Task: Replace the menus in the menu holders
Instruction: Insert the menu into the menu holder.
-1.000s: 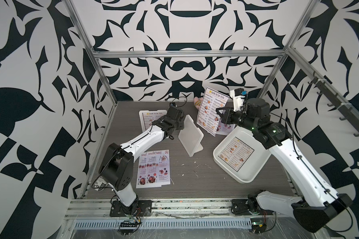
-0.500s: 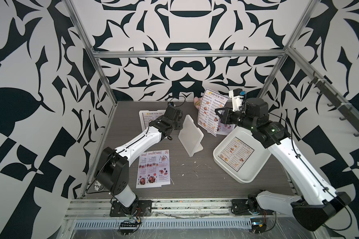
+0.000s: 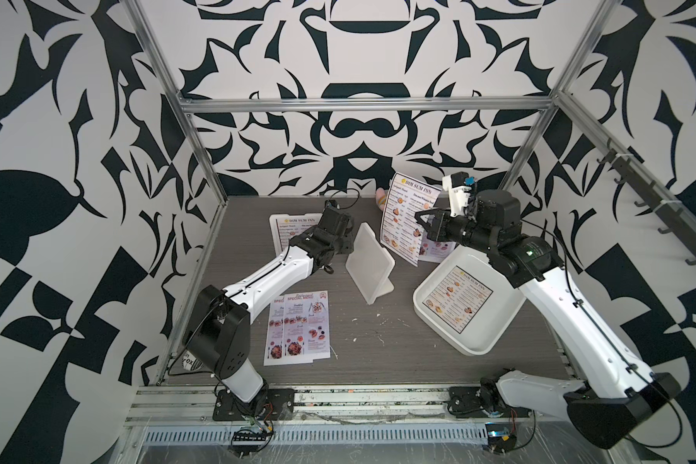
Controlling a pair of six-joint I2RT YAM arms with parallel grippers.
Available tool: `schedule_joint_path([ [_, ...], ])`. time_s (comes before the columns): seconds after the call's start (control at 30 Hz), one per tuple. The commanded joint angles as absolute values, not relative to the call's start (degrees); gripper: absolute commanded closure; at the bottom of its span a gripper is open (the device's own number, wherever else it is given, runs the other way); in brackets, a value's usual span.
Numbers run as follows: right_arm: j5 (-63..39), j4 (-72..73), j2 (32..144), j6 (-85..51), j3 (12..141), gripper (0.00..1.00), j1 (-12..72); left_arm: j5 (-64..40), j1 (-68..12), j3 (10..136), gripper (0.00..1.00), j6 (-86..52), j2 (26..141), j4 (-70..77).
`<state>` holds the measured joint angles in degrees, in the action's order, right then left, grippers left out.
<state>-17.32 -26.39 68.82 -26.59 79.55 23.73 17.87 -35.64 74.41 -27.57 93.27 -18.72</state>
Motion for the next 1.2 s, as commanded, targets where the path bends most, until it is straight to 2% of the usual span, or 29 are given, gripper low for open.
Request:
schedule_joint_path([
  [0.0,-18.4,-24.8,67.5,-27.1,81.3,1.00,24.0,18.4,-35.7,74.0,0.41,-27.9,92.4,-19.2],
  [1.17,-21.6,-25.8,69.2,-30.5,80.5,1.00,21.5,18.5,-35.7,73.5,0.41,-27.6,92.9,-18.1],
])
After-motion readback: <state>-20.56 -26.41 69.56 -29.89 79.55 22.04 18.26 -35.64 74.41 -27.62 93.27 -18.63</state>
